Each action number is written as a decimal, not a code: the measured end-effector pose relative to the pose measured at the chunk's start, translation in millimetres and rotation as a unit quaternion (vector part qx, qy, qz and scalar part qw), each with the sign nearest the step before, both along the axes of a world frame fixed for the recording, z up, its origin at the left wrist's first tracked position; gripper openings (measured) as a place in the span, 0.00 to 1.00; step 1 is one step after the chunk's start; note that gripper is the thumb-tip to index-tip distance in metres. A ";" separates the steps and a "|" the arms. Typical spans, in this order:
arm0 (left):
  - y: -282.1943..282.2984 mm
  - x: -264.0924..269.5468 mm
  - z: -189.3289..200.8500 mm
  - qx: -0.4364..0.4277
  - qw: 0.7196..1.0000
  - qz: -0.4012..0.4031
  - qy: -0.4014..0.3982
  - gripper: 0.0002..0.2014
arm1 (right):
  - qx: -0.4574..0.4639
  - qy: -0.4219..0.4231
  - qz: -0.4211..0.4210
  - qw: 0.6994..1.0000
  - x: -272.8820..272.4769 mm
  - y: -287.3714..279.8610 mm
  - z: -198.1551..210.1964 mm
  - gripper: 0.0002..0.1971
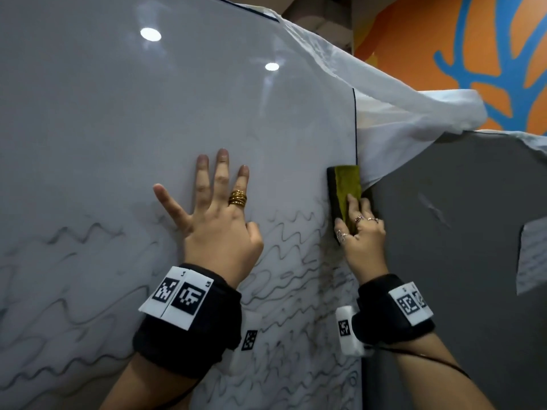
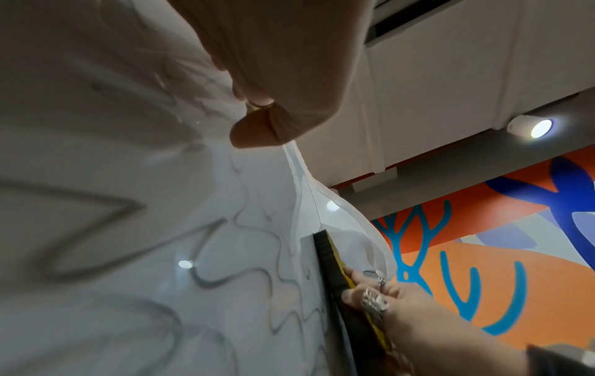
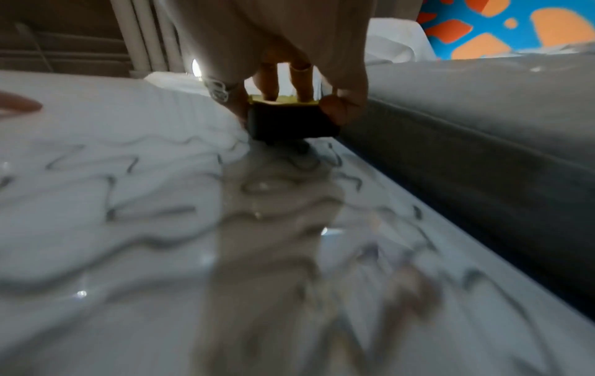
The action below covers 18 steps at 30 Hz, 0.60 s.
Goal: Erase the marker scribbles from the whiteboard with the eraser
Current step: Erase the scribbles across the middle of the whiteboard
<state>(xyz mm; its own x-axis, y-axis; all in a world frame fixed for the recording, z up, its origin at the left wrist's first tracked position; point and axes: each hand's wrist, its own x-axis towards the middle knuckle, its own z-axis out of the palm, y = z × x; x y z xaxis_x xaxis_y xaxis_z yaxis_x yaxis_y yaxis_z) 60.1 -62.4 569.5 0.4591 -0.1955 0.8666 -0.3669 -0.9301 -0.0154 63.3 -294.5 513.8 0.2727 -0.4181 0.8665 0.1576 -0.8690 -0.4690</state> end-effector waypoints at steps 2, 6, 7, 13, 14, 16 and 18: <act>-1.0 -0.9 -0.1 -0.002 1.000 -0.003 0.004 0.39 | -0.011 0.016 -0.013 1.000 -2.1 -4.3 21.2 0.26; 1.5 0.9 -1.2 0.002 1.000 -0.007 0.005 0.39 | -0.039 0.053 -0.023 0.998 -9.1 -13.7 59.0 0.26; 3.2 1.3 -1.0 0.008 1.000 -0.005 0.004 0.38 | -0.048 0.063 -0.020 0.997 -11.9 -16.1 56.1 0.27; 4.5 -0.9 0.8 0.010 1.000 -0.009 0.009 0.37 | -0.068 0.100 0.006 0.993 -34.0 -5.9 -37.6 0.34; 3.2 -2.3 2.0 0.001 1.000 -0.012 0.009 0.36 | -0.058 0.101 0.010 0.993 -35.5 -1.4 -45.5 0.32; -1.3 -6.1 3.3 -0.025 0.999 -0.023 0.011 0.35 | -0.065 0.093 0.000 0.994 -37.2 1.5 -42.6 0.32; -8.1 -9.2 2.1 -0.057 0.998 -0.037 0.014 0.35 | -0.075 0.083 -0.021 0.994 -37.6 -1.4 -20.2 0.34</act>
